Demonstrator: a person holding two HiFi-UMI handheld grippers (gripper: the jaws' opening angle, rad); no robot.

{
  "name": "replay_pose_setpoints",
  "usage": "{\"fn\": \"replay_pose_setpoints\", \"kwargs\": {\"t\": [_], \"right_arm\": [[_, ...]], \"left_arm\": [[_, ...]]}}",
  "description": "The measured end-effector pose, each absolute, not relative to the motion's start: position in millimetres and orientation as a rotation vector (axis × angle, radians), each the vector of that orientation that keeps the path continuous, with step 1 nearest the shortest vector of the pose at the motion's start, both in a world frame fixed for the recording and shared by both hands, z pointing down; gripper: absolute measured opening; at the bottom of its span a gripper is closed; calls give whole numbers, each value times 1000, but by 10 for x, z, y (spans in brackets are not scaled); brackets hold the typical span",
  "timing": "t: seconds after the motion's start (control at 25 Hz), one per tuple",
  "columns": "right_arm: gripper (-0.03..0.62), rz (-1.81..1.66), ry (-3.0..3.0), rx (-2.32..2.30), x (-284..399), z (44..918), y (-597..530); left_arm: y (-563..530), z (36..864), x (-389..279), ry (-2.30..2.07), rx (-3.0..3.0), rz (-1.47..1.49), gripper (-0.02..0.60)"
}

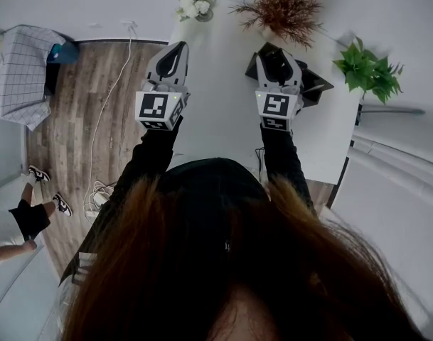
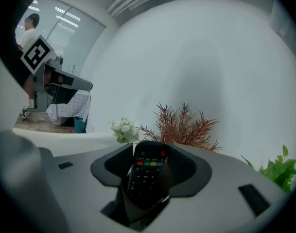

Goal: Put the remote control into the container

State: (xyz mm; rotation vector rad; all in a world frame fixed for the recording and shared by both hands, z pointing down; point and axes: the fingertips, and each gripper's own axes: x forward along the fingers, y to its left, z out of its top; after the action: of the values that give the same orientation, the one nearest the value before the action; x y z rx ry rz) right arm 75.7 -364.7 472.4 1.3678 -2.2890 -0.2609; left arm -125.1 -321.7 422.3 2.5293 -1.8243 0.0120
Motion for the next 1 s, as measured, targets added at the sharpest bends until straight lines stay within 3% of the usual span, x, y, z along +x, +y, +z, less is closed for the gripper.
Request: {"fn": "replay_pose_setpoints", "kwargs": {"t": [0.48,0.88,1.0], "right_arm": [[222,-296,-2203,1307,706,4863,-3624],[217,-115,-2236,1307,762,5069,-3563],[80,-132,-2298,1359,782,4853,-3579]], "left_arm": [[-3224,4219,-1258,-1827,2526,5,9],[-3227,4215,-1266,-1825,2527,-1,9],[-3230,4200,-1249,-1819,2533,-5,9]]}}
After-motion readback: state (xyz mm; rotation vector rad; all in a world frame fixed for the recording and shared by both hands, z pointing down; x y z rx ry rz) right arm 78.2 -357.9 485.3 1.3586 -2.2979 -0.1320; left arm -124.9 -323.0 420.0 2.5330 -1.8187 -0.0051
